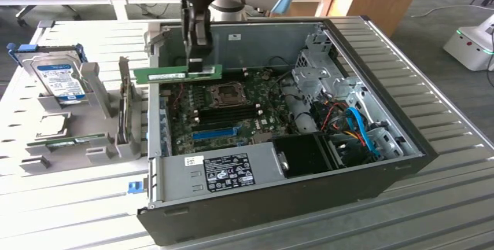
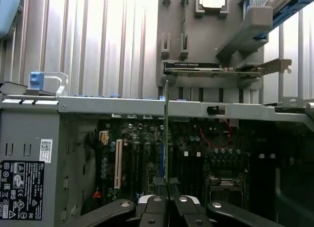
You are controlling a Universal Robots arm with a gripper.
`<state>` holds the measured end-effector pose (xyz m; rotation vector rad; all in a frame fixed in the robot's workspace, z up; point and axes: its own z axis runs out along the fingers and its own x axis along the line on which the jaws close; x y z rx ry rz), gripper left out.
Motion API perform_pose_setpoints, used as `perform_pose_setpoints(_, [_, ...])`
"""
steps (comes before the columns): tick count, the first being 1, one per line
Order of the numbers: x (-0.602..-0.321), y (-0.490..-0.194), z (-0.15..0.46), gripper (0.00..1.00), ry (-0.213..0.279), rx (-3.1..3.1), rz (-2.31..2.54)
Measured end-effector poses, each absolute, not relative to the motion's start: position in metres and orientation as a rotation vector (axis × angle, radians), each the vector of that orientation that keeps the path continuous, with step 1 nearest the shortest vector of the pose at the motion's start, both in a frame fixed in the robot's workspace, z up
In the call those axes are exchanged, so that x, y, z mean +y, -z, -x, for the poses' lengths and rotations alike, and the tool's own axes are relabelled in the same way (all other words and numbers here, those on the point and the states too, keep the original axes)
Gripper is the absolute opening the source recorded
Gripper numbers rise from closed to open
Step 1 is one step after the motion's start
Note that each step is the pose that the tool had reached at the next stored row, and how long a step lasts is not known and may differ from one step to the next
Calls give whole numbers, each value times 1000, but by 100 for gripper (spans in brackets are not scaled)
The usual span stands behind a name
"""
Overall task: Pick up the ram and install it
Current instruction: 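Pick up the ram and move it above insertion slot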
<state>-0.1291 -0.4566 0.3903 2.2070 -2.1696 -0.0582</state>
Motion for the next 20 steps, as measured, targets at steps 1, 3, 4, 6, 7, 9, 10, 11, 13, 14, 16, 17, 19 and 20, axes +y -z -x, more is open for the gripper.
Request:
perform_pose_setpoints(1, [-457,-390,126,12,59,-2169,-2207])
perform_pose_setpoints(3, [-457,-390,119,12,60,-2168,-2207])
perform_pose_setpoints(4, [-457,-390,115,12,61,-2168,-2206])
perform_pose_setpoints(6, [-457,-390,108,12,62,-2167,-2206])
perform_pose_setpoints(7, [-457,-390,105,12,63,-2166,-2206])
perform_pose_setpoints(9, [-457,-390,98,12,65,-2165,-2206])
perform_pose_setpoints(10, [-457,-390,94,12,65,-2165,-2206])
perform_pose_setpoints(11, [-457,-390,91,12,66,-2164,-2206])
perform_pose_setpoints(13, [-457,-390,84,12,67,-2163,-2205])
perform_pose_setpoints(14, [-457,-390,81,12,67,-2163,-2205])
perform_pose_setpoints(16, [-457,-390,74,12,69,-2162,-2205])
perform_pose_setpoints(17, [-457,-390,71,12,69,-2161,-2205])
perform_pose_setpoints(19, [-457,-390,64,12,71,-2160,-2205])
perform_pose_setpoints(20, [-457,-390,61,12,71,-2160,-2204])
